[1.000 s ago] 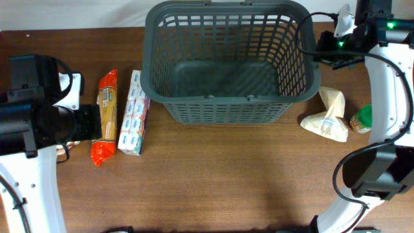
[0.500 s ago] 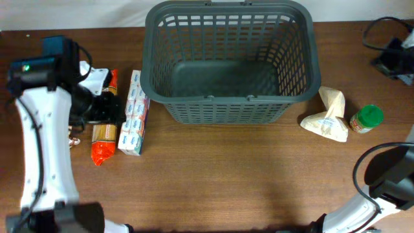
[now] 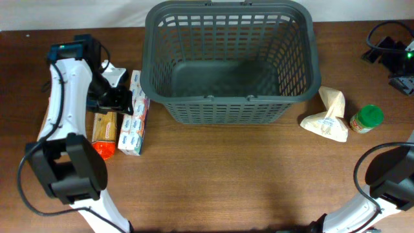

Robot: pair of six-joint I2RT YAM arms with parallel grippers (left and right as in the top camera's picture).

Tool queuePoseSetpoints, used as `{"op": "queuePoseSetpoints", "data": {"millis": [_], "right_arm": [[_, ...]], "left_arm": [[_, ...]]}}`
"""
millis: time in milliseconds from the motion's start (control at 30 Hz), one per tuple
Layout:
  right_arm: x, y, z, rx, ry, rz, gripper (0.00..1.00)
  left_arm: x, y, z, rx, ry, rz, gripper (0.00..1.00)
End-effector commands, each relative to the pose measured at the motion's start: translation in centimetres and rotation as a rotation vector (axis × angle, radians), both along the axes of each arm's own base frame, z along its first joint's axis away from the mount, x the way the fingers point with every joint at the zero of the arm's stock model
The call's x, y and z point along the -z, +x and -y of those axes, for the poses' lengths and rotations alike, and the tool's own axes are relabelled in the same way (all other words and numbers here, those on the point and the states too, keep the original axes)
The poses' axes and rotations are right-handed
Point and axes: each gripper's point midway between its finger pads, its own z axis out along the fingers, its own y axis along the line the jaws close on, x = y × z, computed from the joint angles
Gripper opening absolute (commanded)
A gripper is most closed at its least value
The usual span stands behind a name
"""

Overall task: Pack container
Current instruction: 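Grasp the white-and-blue carton pack with the left gripper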

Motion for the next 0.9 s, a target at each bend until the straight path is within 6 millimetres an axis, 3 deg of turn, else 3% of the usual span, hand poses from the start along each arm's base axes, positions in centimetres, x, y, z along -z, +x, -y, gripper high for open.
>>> {"op": "queuePoseSetpoints", "data": {"millis": [0, 167, 433, 467, 533, 567, 633, 700, 833, 867], "right_arm": [[-0.8, -0.1, 0.0, 0.006, -0.012, 0.017, 0.99], [-0.9, -0.1, 0.0, 0.006, -0.012, 0.017, 0.99], [-0.8, -0.1, 0.0, 0.006, -0.011, 0.017, 0.99], [-0.9, -0.1, 0.0, 0.006, -0.012, 0.017, 0.99], [-0.9, -0.1, 0.0, 0.006, -0.012, 0.017, 0.99], [-0.8, -0.1, 0.0, 0.006, -0.012, 0.017, 0.99], [-0.8, -0.1, 0.0, 0.006, -0.012, 0.017, 0.99], [-0.9, -0.1, 0.0, 0.006, -0.012, 0.017, 0.99], [-0.8, -0.1, 0.0, 0.006, -0.012, 0.017, 0.99], [-0.8, -0.1, 0.0, 0.006, -0.012, 0.017, 0.99]], "left_arm": [[2.6, 1.1, 0.4, 0.061, 0.024, -0.022, 0.69], [6.1, 2.3, 1.9, 0.147, 0.057, -0.054, 0.73], [12.5, 2.7, 1.4, 0.134, 0.179, -0.158, 0.73], [13.4, 2.5, 1.4, 0.136, 0.178, -0.178, 0.6], [14.2, 2.2, 1.5, 0.137, 0.171, -0.204, 0.04], [14.4, 2.0, 1.7, 0.125, 0.157, -0.212, 0.02], [13.9, 2.2, 2.3, 0.118, 0.128, -0.202, 0.02], [12.0, 3.1, 2.3, 0.11, 0.128, -0.178, 0.02], [6.1, 5.4, 2.1, 0.098, 0.131, -0.092, 0.02], [2.9, 6.6, 2.0, 0.093, 0.136, -0.026, 0.02]]}}
